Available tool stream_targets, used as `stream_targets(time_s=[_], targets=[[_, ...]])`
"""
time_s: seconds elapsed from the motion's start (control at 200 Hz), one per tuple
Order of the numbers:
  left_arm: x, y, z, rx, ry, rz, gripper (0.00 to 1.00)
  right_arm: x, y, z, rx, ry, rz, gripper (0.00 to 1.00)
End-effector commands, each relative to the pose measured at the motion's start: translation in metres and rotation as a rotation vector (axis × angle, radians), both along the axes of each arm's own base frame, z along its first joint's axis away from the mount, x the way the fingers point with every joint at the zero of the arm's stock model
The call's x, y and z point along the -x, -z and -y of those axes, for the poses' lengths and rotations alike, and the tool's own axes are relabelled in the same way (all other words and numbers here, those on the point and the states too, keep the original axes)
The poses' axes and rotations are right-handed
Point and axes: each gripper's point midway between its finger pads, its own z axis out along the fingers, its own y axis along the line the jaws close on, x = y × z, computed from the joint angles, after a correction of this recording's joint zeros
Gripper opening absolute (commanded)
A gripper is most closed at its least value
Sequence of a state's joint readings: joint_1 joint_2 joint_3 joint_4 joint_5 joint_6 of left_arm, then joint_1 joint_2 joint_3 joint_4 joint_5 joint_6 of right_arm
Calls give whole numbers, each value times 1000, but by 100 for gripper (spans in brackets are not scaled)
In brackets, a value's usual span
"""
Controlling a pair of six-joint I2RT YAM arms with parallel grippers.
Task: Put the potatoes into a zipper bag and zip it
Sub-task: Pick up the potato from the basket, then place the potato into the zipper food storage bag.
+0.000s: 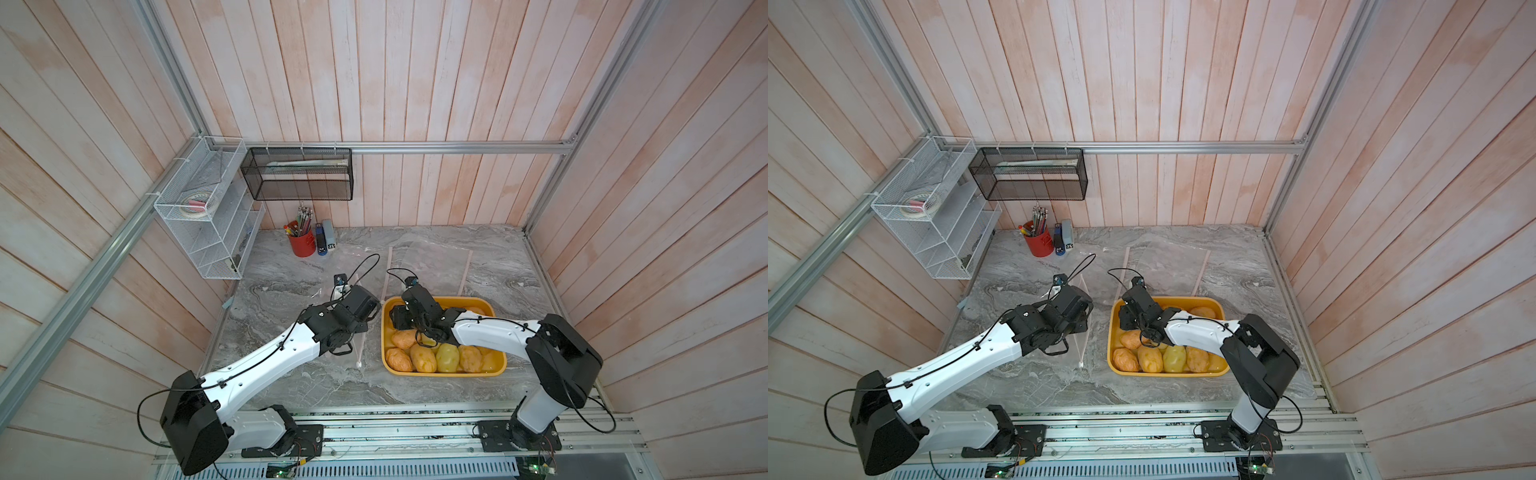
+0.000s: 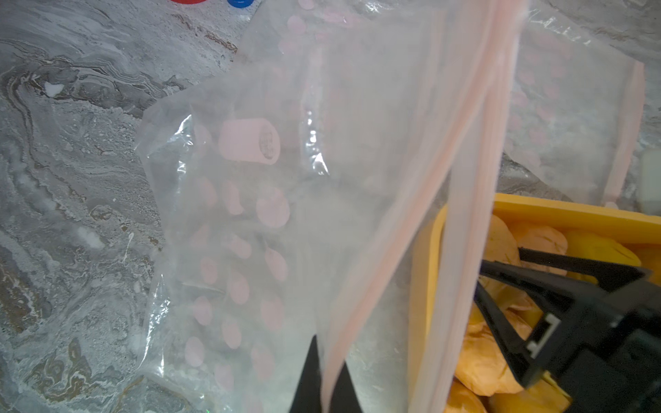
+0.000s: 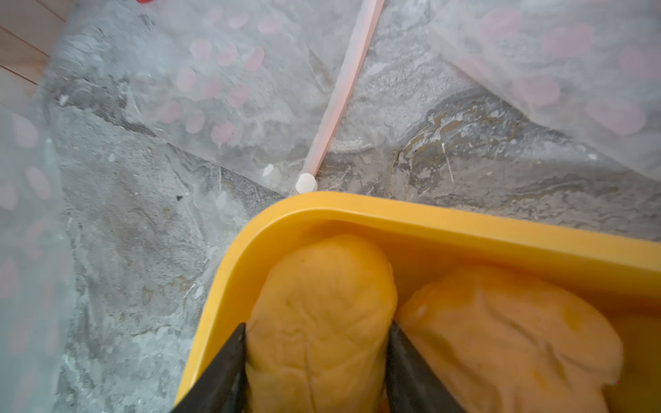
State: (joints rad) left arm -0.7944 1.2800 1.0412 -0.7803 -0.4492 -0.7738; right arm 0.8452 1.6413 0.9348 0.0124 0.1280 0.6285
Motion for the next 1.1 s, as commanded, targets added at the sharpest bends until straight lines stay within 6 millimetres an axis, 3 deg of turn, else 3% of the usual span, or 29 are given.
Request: stream_targets(time_s=[0.0, 0.215, 0.57, 0.765, 1.095], targets=[[-1, -2, 5, 26, 29, 10, 0, 4, -19, 3, -62, -1, 25, 30], [-2, -2, 16, 57, 77, 4, 0, 27, -62, 9, -214, -52, 87, 23], [-13, -3, 58, 153, 146, -60, 0, 92, -150, 16, -572, -278, 211, 17], [-16, -8, 77, 190, 183, -79, 0, 101, -161, 11, -627, -338, 230, 14], [-13, -27, 86, 215, 220, -71, 0, 83, -153, -21, -624, -391, 221, 11]])
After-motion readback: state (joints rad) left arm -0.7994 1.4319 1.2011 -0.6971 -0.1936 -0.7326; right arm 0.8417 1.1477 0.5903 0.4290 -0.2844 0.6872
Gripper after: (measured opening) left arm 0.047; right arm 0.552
